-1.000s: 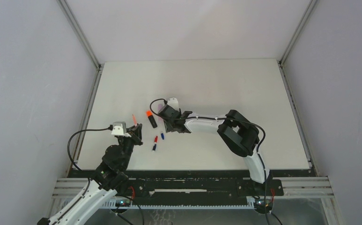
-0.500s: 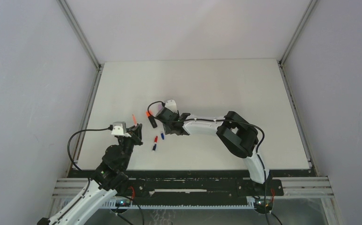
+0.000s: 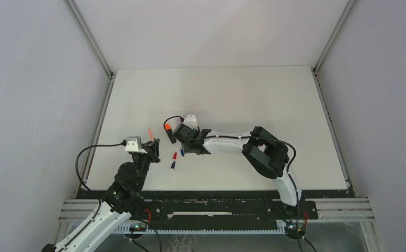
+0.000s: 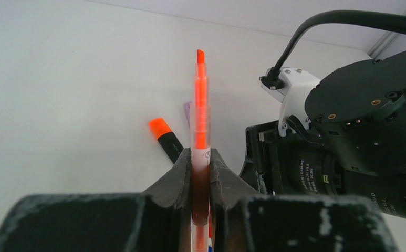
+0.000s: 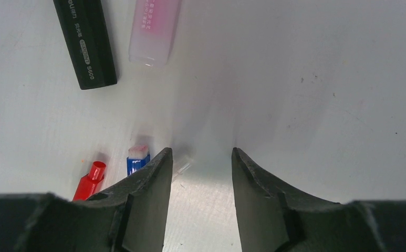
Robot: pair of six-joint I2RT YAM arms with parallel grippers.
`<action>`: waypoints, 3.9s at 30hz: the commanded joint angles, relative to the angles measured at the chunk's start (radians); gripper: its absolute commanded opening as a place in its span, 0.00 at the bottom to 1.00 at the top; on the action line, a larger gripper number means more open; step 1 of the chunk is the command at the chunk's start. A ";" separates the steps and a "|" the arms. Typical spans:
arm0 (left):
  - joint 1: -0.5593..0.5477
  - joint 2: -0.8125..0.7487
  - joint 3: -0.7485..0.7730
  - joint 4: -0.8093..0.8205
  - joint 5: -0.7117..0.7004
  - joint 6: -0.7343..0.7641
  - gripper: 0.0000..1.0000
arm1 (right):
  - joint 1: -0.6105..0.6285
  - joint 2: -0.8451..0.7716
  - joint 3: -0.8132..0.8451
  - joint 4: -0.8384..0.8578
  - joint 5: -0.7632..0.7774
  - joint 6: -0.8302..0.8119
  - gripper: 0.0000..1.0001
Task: Insert the pens into the pen caps
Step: Insert the pen cap onto the pen.
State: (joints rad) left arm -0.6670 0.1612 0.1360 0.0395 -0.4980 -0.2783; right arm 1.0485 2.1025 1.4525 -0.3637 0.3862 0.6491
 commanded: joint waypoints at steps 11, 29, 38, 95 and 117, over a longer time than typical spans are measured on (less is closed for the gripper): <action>0.006 -0.009 0.000 0.013 -0.002 -0.013 0.00 | 0.026 -0.010 -0.021 -0.084 -0.078 0.075 0.36; 0.006 -0.008 -0.003 0.017 0.009 -0.019 0.00 | 0.047 -0.038 -0.092 -0.087 -0.074 0.113 0.40; 0.006 -0.006 -0.003 0.019 0.011 -0.020 0.00 | 0.027 -0.032 -0.091 -0.064 -0.069 0.097 0.35; -0.023 0.233 -0.032 0.578 0.990 -0.142 0.00 | -0.092 -0.937 -0.678 0.983 -0.585 -0.022 0.00; -0.026 0.228 -0.035 0.578 0.980 -0.137 0.00 | -0.040 -0.897 -0.672 1.053 -0.665 -0.050 0.00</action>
State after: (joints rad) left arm -0.6899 0.3912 0.1246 0.5671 0.4763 -0.4110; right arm 0.9977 1.2076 0.7673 0.6403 -0.2546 0.6151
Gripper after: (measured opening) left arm 0.157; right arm 0.019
